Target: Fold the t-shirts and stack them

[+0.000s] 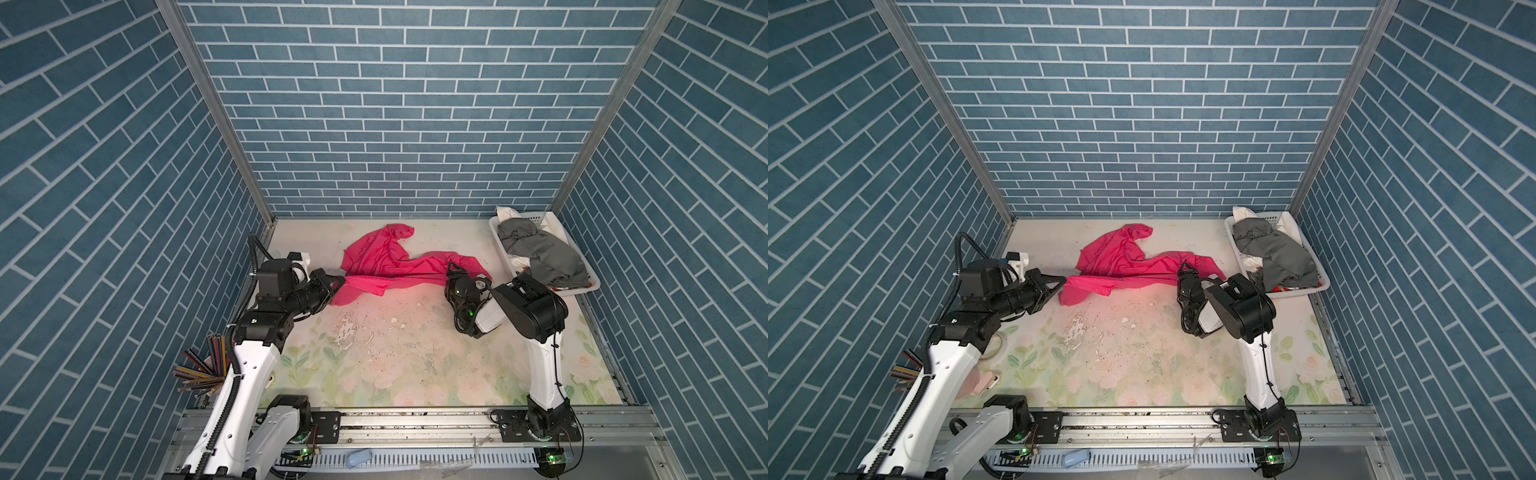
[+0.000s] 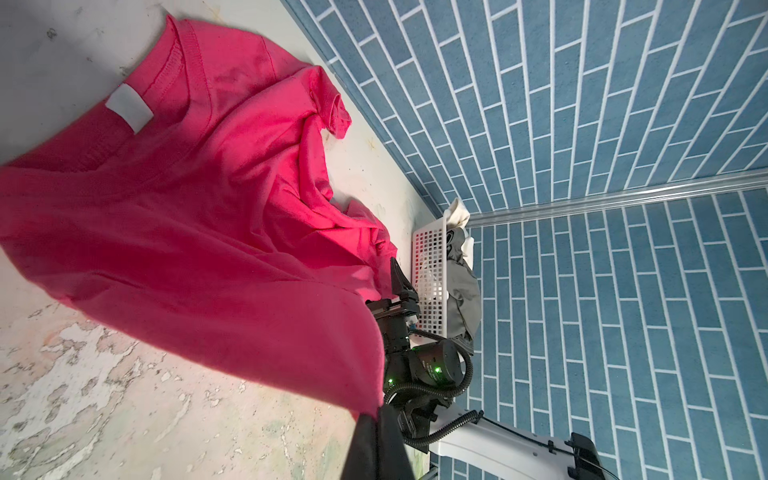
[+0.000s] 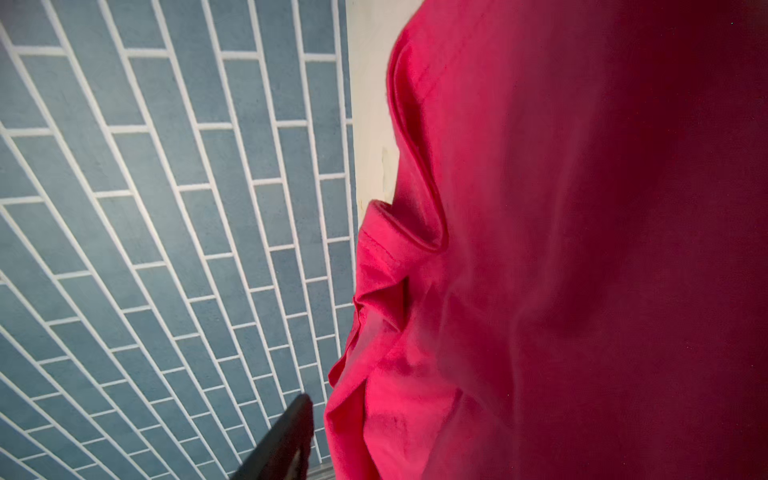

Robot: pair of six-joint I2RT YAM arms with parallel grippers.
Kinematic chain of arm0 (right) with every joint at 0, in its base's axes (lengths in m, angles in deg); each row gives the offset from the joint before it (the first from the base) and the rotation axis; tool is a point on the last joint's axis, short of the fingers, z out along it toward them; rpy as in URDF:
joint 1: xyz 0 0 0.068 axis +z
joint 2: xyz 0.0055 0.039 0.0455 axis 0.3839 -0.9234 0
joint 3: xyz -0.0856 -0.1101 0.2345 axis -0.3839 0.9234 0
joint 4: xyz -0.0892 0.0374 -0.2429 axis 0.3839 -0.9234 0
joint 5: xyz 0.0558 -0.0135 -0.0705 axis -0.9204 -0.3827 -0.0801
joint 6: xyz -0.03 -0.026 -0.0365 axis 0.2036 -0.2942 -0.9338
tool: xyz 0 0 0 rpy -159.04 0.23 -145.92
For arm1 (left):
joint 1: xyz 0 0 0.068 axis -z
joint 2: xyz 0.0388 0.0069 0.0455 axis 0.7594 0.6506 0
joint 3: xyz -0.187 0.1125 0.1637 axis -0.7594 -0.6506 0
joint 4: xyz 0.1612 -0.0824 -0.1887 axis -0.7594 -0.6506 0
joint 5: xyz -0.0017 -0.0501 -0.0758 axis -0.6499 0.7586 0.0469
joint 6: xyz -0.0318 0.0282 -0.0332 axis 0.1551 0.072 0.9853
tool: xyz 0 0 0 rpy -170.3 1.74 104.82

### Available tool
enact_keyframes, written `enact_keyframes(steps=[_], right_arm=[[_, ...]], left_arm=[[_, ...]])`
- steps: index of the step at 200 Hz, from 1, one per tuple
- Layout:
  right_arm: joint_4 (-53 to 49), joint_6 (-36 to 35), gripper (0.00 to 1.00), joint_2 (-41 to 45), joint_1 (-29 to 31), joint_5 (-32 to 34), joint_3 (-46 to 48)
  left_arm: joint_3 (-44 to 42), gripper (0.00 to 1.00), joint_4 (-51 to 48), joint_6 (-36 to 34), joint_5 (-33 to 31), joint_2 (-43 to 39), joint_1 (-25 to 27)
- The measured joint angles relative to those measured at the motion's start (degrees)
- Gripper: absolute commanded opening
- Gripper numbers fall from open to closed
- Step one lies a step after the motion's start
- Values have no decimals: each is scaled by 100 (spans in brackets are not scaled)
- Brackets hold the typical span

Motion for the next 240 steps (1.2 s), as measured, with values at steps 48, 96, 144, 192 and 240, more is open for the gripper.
enact_keyframes(steps=[48,96,144,192,240], right_arm=[[284,-168,72,-9,-310,-219,76],[79,-358,40,168,-407,-393,446],[-584,-833,14,688,-649,-610,533],[-1410,-1351,0,1364,-914,-922,671],[-2964,-2048,6,2415,-911,-1102,874]], left_arm=[[-26,0,-72,-101,-52,-9,-131],[-168,0,-70,-195,-33,-2,-345],[-431,0,-50,-304,118,-2,-719],[-638,0,-9,-358,352,-4,-942],[-719,0,39,-422,525,-57,-1025]])
